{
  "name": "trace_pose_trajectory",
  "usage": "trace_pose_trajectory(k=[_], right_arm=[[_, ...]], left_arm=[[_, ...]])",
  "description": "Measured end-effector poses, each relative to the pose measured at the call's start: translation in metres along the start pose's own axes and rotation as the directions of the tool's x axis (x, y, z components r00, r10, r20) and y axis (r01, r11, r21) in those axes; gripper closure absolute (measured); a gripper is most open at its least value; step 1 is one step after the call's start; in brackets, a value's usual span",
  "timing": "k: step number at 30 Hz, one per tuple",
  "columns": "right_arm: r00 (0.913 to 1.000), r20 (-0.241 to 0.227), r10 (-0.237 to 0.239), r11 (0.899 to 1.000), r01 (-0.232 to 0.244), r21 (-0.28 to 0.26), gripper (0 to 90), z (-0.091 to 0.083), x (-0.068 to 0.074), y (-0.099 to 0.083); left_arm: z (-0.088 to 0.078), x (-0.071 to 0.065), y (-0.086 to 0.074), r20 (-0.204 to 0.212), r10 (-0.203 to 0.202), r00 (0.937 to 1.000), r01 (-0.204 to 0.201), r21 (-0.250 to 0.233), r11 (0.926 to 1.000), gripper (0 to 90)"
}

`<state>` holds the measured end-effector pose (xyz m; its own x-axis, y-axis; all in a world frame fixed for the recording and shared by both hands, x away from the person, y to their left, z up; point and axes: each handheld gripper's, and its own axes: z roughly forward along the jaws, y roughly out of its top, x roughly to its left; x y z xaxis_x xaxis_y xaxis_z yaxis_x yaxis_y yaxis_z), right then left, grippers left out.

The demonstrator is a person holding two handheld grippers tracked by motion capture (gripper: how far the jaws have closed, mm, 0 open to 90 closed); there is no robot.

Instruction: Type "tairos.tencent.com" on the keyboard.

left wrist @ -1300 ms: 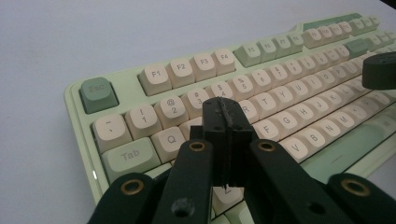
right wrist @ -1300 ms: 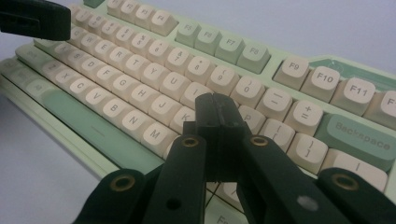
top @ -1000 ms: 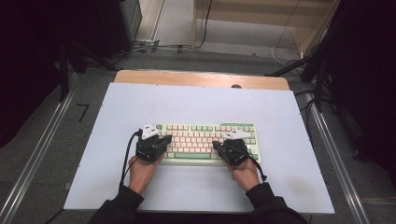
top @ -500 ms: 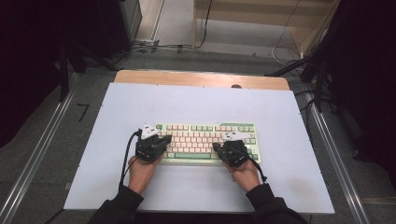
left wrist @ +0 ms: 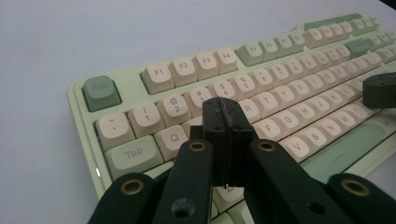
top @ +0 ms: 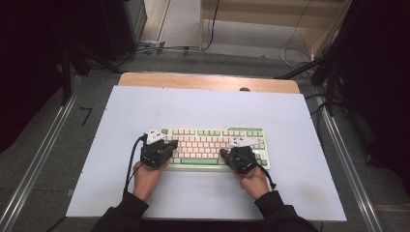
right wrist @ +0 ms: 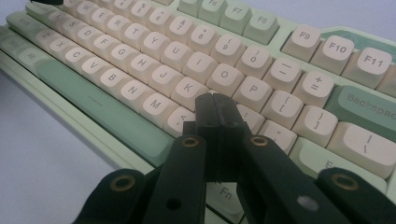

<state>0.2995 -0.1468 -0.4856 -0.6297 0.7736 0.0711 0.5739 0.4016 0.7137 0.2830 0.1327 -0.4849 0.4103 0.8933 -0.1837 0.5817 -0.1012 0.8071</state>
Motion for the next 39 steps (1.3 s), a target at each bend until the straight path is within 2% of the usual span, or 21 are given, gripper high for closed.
trace_pose_trajectory(k=[5, 11, 21, 39], right_arm=[[1.0, -0.001, -0.003, 1.0, 0.003, 0.005, 87.5, 0.0007, 0.0009, -0.0004], [1.0, -0.001, 0.01, 0.999, -0.01, -0.039, 87.5, -0.0069, 0.0001, 0.004], [0.9998, 0.005, 0.021, 0.998, -0.02, -0.054, 87.5, -0.0085, -0.0026, 0.0049], [0.9999, 0.006, 0.016, 0.998, -0.016, -0.053, 87.5, -0.0072, -0.0022, 0.0055]], left_arm=[[0.0003, -0.0001, 0.0, 0.002, 0.001, 1.0, -0.001, 0.001, 1.0, 90.0], [0.0, 0.0003, 0.0001, 0.001, 0.0, 1.0, 0.0, 0.0, 1.0, 90.0], [0.0009, -0.0008, -0.0003, 0.004, 0.001, 1.0, -0.001, 0.0, 1.0, 90.0], [0.0038, -0.0078, 0.0011, 0.02, 0.011, 0.9997, -0.011, -0.002, 0.9999, 90.0]])
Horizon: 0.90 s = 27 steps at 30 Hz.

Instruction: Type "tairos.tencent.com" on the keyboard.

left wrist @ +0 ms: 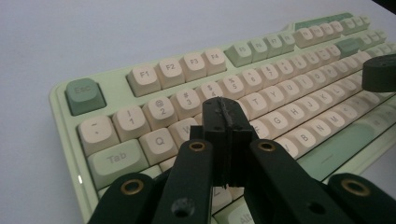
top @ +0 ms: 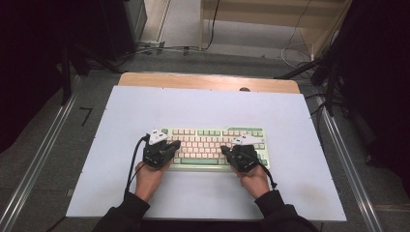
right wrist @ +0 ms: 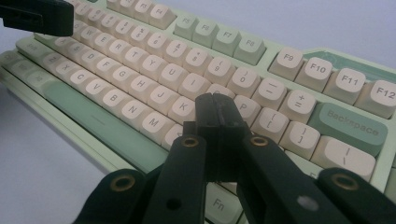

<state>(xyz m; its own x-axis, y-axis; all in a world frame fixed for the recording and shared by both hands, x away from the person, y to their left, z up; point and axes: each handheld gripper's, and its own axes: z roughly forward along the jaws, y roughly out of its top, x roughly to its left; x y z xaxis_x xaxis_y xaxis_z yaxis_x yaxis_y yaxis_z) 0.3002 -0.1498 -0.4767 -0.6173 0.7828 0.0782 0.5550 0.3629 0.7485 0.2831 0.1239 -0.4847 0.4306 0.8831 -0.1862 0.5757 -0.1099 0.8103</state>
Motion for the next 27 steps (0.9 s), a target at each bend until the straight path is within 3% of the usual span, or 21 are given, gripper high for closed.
trace_pose_trajectory(k=[27], right_arm=[[1.0, -0.001, 0.001, 1.0, -0.001, 0.0, 87.5, 0.003, 0.002, 0.0]], left_arm=[[0.029, -0.022, 0.013, 0.04, 0.018, 0.999, -0.018, 0.003, 0.9998, 90.0]])
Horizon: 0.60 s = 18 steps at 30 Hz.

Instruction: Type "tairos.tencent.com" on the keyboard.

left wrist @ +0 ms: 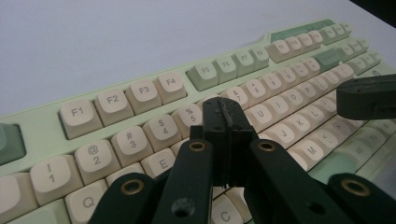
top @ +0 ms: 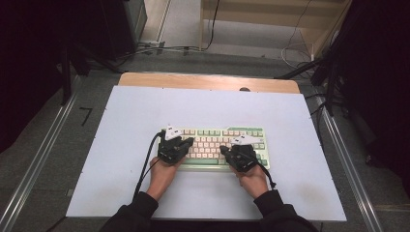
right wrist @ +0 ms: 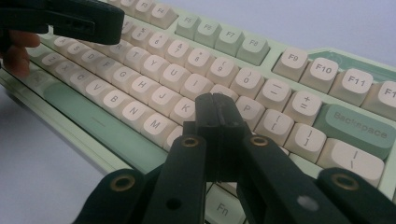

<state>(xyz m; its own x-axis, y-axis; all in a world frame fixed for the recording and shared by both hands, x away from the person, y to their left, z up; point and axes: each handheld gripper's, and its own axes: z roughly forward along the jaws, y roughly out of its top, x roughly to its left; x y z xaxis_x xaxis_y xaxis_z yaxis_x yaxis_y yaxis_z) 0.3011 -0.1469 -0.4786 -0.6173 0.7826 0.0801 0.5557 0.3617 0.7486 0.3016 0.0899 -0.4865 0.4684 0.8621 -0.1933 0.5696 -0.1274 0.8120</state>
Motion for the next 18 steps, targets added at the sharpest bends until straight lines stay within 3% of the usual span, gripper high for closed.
trace_pose_trajectory(k=[18], right_arm=[[1.0, 0.001, 0.004, 1.0, -0.004, -0.003, 87.5, 0.0, 0.0004, 0.0006]], left_arm=[[0.0098, -0.0027, 0.0022, -0.006, 0.02, 0.9998, -0.019, 0.017, 0.9997, 90.0]])
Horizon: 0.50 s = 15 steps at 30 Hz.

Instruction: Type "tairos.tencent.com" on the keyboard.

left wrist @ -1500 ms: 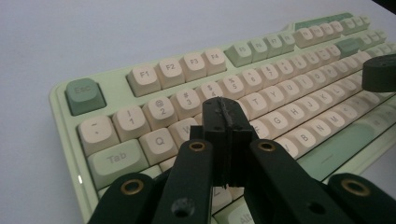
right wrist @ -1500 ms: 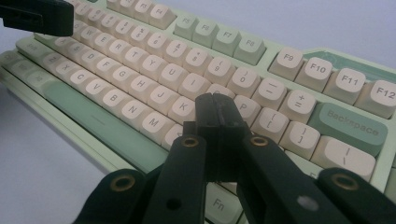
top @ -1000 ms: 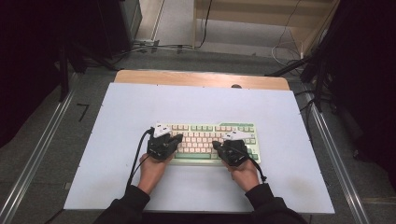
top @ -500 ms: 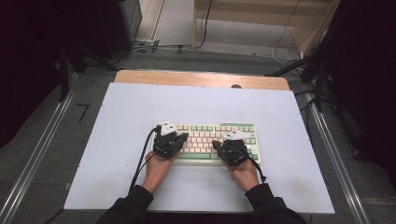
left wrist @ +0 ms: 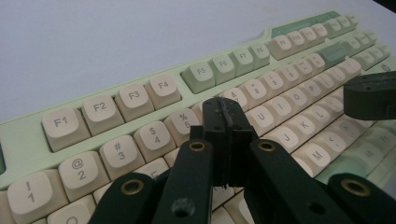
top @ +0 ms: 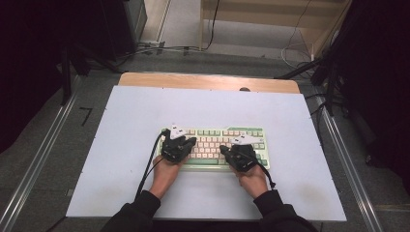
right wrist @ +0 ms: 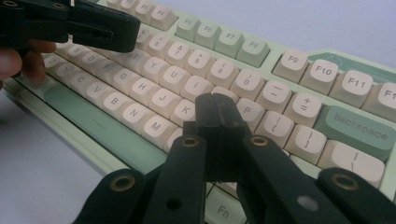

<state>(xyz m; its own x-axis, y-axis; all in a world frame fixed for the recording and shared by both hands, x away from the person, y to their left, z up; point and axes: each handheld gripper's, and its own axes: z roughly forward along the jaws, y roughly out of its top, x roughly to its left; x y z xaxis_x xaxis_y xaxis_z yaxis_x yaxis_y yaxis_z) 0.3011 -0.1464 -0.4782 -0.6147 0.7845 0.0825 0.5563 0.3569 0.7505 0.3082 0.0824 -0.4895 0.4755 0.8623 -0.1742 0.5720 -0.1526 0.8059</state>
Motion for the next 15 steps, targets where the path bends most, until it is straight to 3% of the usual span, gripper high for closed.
trace_pose_trajectory(k=[15], right_arm=[[1.0, 0.001, -0.001, 1.0, 0.001, 0.001, 87.5, 0.0005, 0.0002, 0.0001]], left_arm=[[0.0043, -0.001, -0.0008, 0.003, 0.005, 1.0, -0.005, 0.028, 0.9996, 90.0]])
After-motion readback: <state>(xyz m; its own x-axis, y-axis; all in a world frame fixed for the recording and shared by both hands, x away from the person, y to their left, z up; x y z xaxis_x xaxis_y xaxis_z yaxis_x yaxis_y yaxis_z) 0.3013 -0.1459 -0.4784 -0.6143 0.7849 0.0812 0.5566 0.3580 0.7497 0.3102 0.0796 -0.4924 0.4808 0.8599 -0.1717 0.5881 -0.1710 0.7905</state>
